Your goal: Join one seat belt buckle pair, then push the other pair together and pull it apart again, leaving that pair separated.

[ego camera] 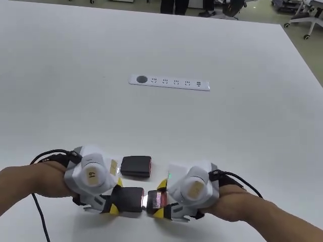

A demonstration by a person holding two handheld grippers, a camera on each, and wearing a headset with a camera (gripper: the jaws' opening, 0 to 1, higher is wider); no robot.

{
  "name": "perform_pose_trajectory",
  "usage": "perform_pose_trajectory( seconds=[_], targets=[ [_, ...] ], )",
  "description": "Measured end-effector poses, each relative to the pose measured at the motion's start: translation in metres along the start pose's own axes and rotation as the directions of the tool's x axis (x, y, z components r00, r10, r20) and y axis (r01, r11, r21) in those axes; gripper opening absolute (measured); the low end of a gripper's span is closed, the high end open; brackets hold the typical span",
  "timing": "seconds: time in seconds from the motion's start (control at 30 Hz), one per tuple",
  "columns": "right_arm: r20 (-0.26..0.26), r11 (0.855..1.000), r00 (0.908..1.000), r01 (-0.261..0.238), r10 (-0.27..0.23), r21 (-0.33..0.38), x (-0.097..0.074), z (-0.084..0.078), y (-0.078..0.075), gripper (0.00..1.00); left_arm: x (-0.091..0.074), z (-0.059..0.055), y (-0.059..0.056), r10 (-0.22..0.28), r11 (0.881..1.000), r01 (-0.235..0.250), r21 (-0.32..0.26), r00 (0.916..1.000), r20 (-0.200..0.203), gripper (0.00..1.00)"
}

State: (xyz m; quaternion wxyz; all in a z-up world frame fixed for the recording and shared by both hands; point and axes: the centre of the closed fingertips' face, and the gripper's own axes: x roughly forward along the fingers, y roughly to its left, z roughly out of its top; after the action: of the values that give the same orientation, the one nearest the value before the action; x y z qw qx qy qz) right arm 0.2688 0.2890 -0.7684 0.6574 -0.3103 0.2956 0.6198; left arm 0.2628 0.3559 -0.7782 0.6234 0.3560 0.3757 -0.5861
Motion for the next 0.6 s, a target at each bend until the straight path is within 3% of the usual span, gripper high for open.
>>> perform_pose_trajectory(
  seconds=[0.1,0.27,0.37,0.6],
  targets=[
    [0.003,1.000,1.0000,0.001,-0.001,0.004,0.0008,0.0005,-0.0005,0.28,0.0009,-0.0010,0.0021,0.000,1.000,0.000,0.009,1.0000,-0.004,0.32],
    [-0.015,1.000,0.9998,0.010,-0.009,0.020,0.0013,0.0014,0.0025,0.28,0.0026,-0.0017,0.0032,0.003,1.000,-0.004,-0.031,0.9992,-0.040,0.32],
    [-0.011,1.000,0.9999,0.001,-0.001,-0.004,0.0005,-0.0028,0.0014,0.28,0.0018,-0.0008,0.0006,-0.005,1.000,0.005,-0.010,1.0000,-0.004,0.32],
    [-0.017,1.000,0.9998,0.007,-0.007,0.007,0.0010,-0.0028,0.0018,0.29,0.0032,0.0005,0.0015,0.009,1.000,-0.009,-0.021,0.9999,-0.011,0.32]
  ],
)
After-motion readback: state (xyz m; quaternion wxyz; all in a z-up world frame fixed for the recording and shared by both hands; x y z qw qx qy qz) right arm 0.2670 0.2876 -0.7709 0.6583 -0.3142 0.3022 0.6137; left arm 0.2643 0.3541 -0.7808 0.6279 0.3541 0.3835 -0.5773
